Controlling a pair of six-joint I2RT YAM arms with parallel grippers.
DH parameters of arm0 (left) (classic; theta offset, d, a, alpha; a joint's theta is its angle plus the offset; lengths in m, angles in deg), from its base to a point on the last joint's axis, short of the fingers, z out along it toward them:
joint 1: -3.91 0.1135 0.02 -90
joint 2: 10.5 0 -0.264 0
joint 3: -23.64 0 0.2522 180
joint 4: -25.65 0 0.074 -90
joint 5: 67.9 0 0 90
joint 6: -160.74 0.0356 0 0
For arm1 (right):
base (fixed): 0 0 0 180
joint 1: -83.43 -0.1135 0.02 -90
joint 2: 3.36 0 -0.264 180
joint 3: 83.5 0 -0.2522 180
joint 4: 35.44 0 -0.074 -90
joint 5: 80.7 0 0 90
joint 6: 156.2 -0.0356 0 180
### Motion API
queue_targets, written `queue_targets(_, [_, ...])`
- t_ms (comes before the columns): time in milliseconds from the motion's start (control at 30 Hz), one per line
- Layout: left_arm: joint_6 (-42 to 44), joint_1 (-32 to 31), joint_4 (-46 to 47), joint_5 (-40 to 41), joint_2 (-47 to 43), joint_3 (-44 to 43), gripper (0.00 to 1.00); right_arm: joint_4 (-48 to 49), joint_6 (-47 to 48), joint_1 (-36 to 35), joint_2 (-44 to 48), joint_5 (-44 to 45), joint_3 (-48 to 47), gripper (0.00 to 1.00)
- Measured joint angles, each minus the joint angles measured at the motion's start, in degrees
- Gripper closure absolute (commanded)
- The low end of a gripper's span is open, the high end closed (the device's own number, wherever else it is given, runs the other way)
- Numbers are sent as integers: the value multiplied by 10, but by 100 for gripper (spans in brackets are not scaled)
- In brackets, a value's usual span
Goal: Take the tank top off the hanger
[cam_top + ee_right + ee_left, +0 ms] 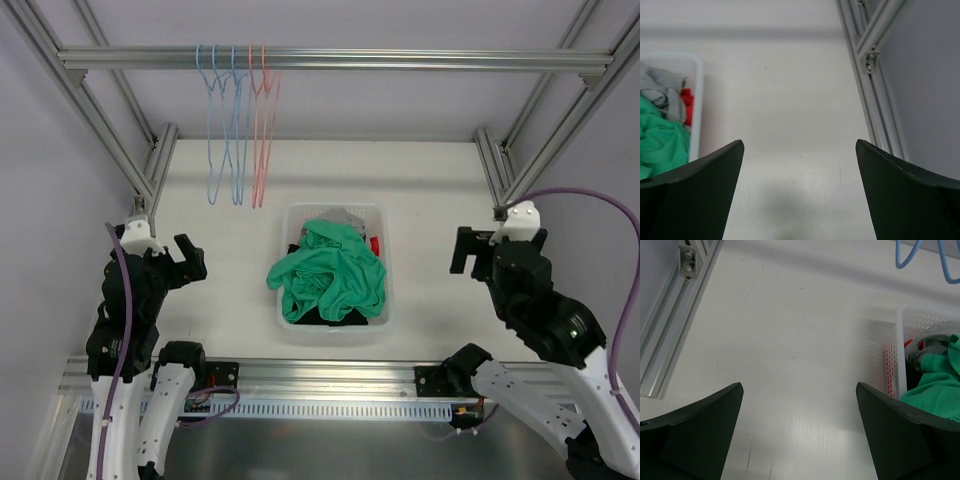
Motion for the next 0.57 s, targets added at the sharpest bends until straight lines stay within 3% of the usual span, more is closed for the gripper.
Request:
queue_targets(200, [0, 0, -9, 5, -77, 24, 1, -70, -5, 0, 84, 53, 44, 0])
queue_targets(567, [0, -8, -9, 17, -137, 52, 1, -97, -16, 0, 103, 54, 77, 1])
